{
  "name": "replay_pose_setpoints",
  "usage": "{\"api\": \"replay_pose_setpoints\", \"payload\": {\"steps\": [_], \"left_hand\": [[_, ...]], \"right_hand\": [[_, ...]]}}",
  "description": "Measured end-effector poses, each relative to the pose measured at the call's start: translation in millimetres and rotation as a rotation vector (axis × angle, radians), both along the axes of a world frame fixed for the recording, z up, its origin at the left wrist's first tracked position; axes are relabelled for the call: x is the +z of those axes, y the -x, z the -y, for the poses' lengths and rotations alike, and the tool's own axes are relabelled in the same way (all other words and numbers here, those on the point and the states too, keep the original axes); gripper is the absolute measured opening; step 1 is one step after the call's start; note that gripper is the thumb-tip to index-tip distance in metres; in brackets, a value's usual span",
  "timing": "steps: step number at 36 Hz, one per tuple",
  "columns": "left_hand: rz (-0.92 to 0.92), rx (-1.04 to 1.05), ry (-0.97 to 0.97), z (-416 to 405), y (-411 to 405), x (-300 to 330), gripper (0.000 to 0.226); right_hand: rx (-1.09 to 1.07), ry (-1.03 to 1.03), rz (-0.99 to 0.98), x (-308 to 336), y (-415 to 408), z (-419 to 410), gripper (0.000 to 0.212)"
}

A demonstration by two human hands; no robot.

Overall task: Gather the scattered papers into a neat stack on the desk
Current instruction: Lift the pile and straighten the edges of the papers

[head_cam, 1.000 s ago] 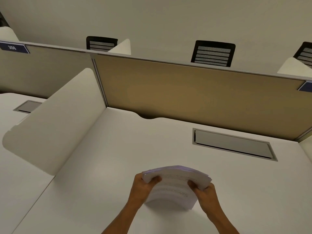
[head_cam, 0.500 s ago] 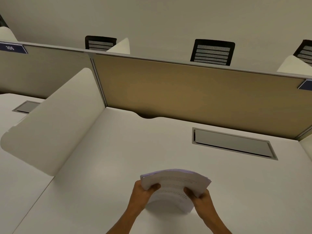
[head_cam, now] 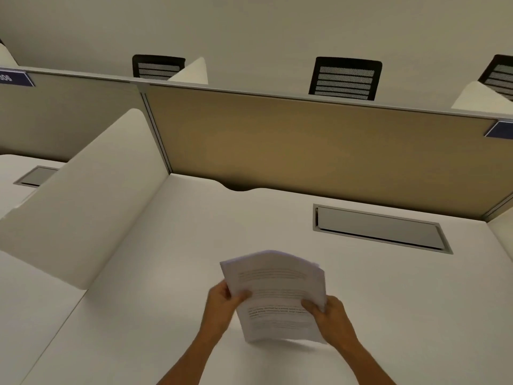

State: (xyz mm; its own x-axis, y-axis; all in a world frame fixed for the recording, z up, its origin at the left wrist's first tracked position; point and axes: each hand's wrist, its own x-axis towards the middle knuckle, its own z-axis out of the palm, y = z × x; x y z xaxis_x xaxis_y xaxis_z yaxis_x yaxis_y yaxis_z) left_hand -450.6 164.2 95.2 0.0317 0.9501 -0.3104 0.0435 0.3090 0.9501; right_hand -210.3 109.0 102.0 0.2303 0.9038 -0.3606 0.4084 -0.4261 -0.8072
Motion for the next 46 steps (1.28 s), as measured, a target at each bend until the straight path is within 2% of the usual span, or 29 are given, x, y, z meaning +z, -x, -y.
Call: {"api": "replay_pose_setpoints", "payload": {"steps": [2,4,6,8,9,11,13,15,18,21,23,28,29,33,36,38,41,46], "left_hand": [[0.02,0.088,-0.101,-14.5,7.5,16.8,0.032],[-0.084,0.071,-0.232,-29.2,15.2,33.5,0.046],[-0.258,-0.04,-0.324,-40.9,20.7,47.1,0.07],[-0.508,-0.184,-0.42,-51.3,24.4,54.5,0.091],[-0.609,-0.274,-0.477,-56.2,25.3,55.4,0.094],[-0.631,-0.461,-0.489,-60.8,22.3,55.5,0.095],[-0.519,-0.595,-0.401,-58.9,15.2,52.6,0.091],[-0.42,-0.657,-0.33,-55.4,8.3,47.5,0.076],[-0.312,-0.627,-0.259,-51.3,3.3,35.2,0.039],[-0.332,-0.552,-0.204,-45.7,1.3,20.8,0.014],[-0.318,-0.455,-0.161,-41.3,-1.3,12.6,0.007],[-0.316,-0.208,-0.067,-34.5,7.3,-0.4,0.005],[-0.312,-0.165,-0.058,-32.9,11.1,-2.1,0.01],[-0.29,-0.039,0.021,-25.0,29.2,-10.7,0.008],[-0.277,0.02,0.057,-19.4,42.1,-19.7,0.017],[-0.265,0.044,0.082,-14.7,46.4,-25.1,0.01],[-0.219,0.063,0.105,-4.1,47.1,-28.8,0.005],[-0.14,0.062,0.171,8.7,50.4,-30.1,0.02]], "right_hand": [[0.121,-0.002,0.085,16.3,-6.0,-6.0,0.005],[0.232,0.0,0.21,32.4,-10.7,-12.7,0.013],[0.327,0.021,0.36,47.8,-12.0,-19.8,0.021],[0.415,0.034,0.503,62.2,-10.1,-25.5,0.025],[0.448,0.032,0.563,67.6,-8.6,-28.0,0.027],[0.493,0.037,0.655,74.2,-4.8,-31.2,0.028],[0.531,0.051,0.725,76.9,0.8,-33.1,0.028],[0.553,0.049,0.76,76.0,6.6,-33.9,0.029],[0.594,0.041,0.808,71.0,13.3,-31.4,0.031],[0.602,0.044,0.818,63.0,12.5,-29.0,0.03],[0.579,0.039,0.76,56.4,8.3,-28.5,0.028],[0.499,0.065,0.553,37.3,-15.1,-23.3,0.02],[0.473,0.07,0.511,33.6,-22.0,-21.5,0.016],[0.305,0.049,0.223,19.4,-46.1,-12.7,0.012],[0.178,0.002,-0.012,9.9,-51.6,-4.7,0.009],[0.112,-0.026,-0.116,4.5,-47.6,-0.1,0.007],[0.085,-0.032,-0.214,-2.2,-34.4,4.9,0.017],[0.01,-0.028,-0.308,-12.7,-16.5,9.5,0.021]]}}
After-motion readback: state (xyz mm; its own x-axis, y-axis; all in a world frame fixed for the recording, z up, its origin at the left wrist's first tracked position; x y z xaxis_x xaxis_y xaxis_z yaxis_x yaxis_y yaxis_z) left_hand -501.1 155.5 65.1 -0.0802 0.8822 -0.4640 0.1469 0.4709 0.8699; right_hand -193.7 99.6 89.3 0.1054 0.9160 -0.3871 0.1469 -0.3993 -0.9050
